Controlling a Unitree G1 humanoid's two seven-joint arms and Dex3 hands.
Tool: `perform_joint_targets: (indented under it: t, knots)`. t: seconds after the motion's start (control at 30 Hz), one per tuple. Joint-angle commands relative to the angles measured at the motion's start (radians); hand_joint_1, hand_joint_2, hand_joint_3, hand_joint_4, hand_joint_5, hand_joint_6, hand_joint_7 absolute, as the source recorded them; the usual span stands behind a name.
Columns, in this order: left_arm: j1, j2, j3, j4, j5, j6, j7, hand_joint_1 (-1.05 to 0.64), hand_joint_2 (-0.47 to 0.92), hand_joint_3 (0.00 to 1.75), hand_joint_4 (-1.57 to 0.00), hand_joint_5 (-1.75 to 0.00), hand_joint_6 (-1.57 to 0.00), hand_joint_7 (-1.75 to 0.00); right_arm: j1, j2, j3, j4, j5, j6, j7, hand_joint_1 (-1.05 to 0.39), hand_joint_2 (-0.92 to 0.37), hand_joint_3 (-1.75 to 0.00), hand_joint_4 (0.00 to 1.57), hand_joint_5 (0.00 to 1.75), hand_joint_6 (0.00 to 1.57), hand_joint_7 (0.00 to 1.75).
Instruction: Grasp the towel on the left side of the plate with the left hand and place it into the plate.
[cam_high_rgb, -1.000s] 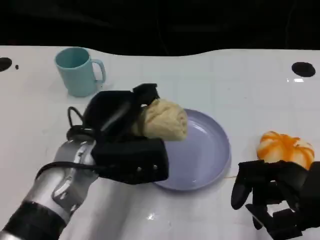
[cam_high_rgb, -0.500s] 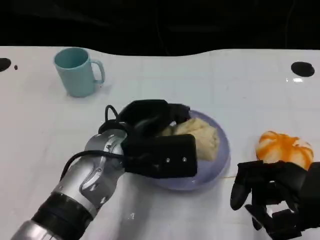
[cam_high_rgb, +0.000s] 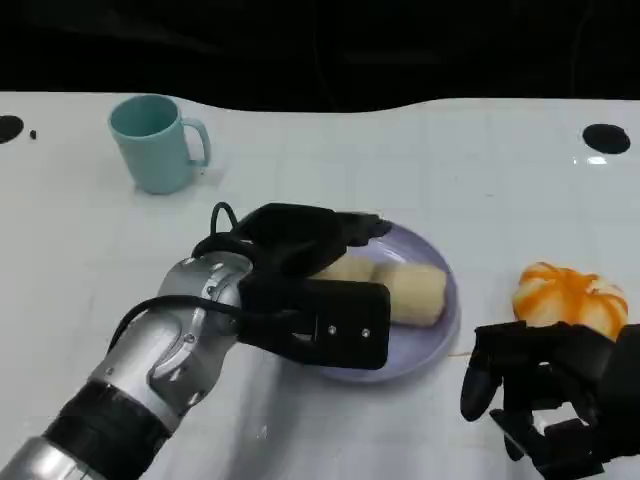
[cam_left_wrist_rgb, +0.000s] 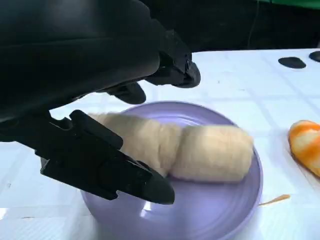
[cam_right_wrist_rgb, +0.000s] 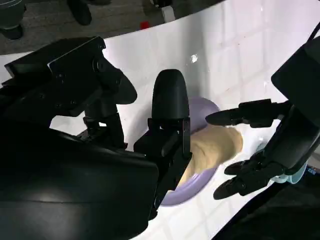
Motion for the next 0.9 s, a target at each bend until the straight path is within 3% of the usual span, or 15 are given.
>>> perform_joint_targets:
  t: [0.03,0.27,0.43,0.53,0.63,0.77,0.8,0.87,0.9]
  knots:
    - [0.014,0.067,0.037,-0.103,-0.043,0.03,-0.114,-0.73,0.92,0.05,-0.12,-0.3,-0.17,0.0,-0.003,-0.008,-0.006,-0.006,0.008,0.004,0.003,0.04,-0.59,-1.07,0.69,1.7,0.69,1.43]
    - [0.095,0.125,0.136,-0.263,-0.148,0.07,-0.182,-0.65,0.92,0.12,-0.2,-0.38,-0.26,-0.05,-0.005,-0.01,-0.006,-0.01,0.005,0.012,0.0,0.04,-0.59,-1.08,0.69,1.71,0.69,1.44]
    - [0.188,0.129,0.234,-0.377,-0.272,0.102,-0.186,-0.51,0.92,0.19,-0.38,-0.48,-0.38,-0.08,-0.007,-0.009,-0.006,-0.017,0.004,0.025,-0.003,0.05,-0.59,-1.07,0.69,1.69,0.69,1.43]
    - [0.258,0.088,0.327,-0.456,-0.415,0.179,-0.189,-0.4,0.92,0.19,-0.48,-0.63,-0.5,-0.12,-0.009,-0.009,-0.003,-0.02,0.002,0.028,-0.004,0.05,-0.59,-1.07,0.69,1.69,0.69,1.43]
    - [0.334,0.02,0.44,-0.533,-0.604,0.31,-0.181,-0.32,0.92,0.18,-0.6,-0.8,-0.75,-0.25,-0.01,-0.007,-0.003,-0.021,0.004,0.03,-0.004,0.05,-0.6,-1.06,0.69,1.7,0.69,1.43]
    - [0.407,-0.01,0.517,-0.627,-0.741,0.45,-0.16,-0.26,0.92,0.24,-0.66,-1.03,-0.92,-0.39,-0.009,-0.007,-0.006,-0.02,0.007,0.03,-0.002,0.05,-0.6,-1.06,0.69,1.7,0.69,1.44]
    - [0.429,-0.016,0.534,-0.66,-0.77,0.49,-0.153,-0.24,0.86,0.33,-0.69,-1.1,-0.91,-0.51,-0.009,-0.007,-0.006,-0.02,0.007,0.032,-0.003,0.05,-0.6,-1.06,0.69,1.7,0.69,1.44]
    - [0.481,-0.03,0.566,-0.739,-0.823,0.572,-0.123,-0.17,0.63,0.82,-0.73,-1.25,-0.83,-0.87,-0.01,-0.008,-0.006,-0.02,0.005,0.031,-0.003,0.05,-0.6,-1.05,0.69,1.7,0.69,1.43]
    - [0.498,-0.033,0.575,-0.768,-0.839,0.601,-0.109,-0.15,0.57,0.95,-0.74,-1.29,-0.81,-0.96,-0.011,-0.009,-0.005,-0.019,0.004,0.03,-0.002,0.05,-0.6,-1.05,0.69,1.7,0.69,1.43]
